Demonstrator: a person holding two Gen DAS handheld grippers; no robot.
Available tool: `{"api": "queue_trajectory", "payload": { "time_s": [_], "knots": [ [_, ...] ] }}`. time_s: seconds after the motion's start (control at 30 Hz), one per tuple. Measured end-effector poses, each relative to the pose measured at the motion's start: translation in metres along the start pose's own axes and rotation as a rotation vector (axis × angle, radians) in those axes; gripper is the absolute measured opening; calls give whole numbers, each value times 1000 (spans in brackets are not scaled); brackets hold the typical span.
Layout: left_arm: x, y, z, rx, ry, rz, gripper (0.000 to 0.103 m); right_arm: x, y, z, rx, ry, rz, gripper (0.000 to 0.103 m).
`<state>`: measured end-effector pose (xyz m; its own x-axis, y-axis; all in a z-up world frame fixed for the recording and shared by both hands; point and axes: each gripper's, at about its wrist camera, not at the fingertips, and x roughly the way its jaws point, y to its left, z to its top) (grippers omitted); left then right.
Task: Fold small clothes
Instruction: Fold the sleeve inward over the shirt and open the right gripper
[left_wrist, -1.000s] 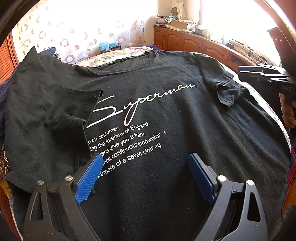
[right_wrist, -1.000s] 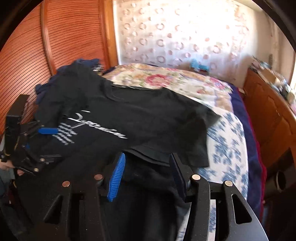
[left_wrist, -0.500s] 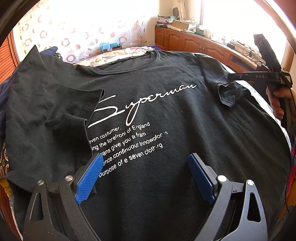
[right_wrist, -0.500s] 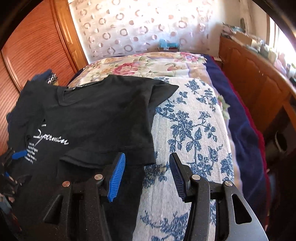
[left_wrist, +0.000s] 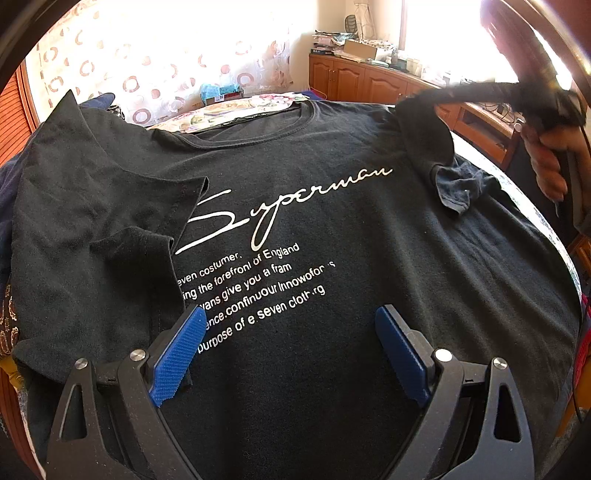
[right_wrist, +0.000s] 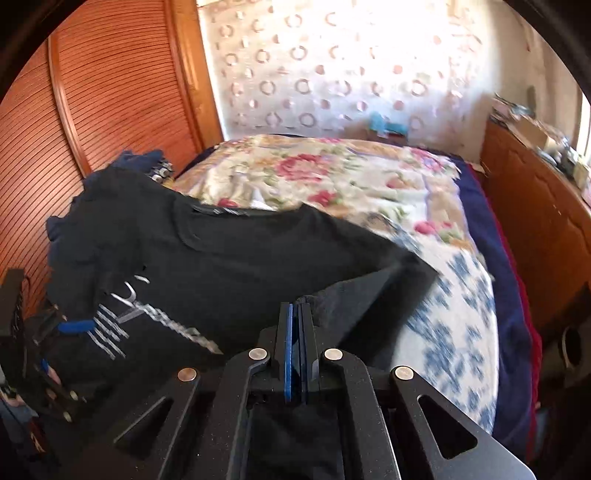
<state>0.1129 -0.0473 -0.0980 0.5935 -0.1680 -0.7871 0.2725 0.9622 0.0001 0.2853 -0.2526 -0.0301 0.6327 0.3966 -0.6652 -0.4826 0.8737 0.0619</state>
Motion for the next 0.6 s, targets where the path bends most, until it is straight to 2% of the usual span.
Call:
{"api": "queue_trajectory", "payload": {
  "time_s": [0.17, 0.47, 0.53, 0.6],
  "knots": [
    [0, -1, 0, 0, 0, 0, 93, 29, 18, 26, -21, 1, 30, 2],
    [0, 0, 0, 0, 0, 1, 93, 70, 19, 50, -15, 15, 33, 3],
    [0, -1, 0, 0, 0, 1, 93, 73, 18, 48, -21, 33, 10, 15],
    [0, -1, 0, 0, 0, 0, 93, 64, 21, 47, -24, 29, -5, 49]
  ]
}}
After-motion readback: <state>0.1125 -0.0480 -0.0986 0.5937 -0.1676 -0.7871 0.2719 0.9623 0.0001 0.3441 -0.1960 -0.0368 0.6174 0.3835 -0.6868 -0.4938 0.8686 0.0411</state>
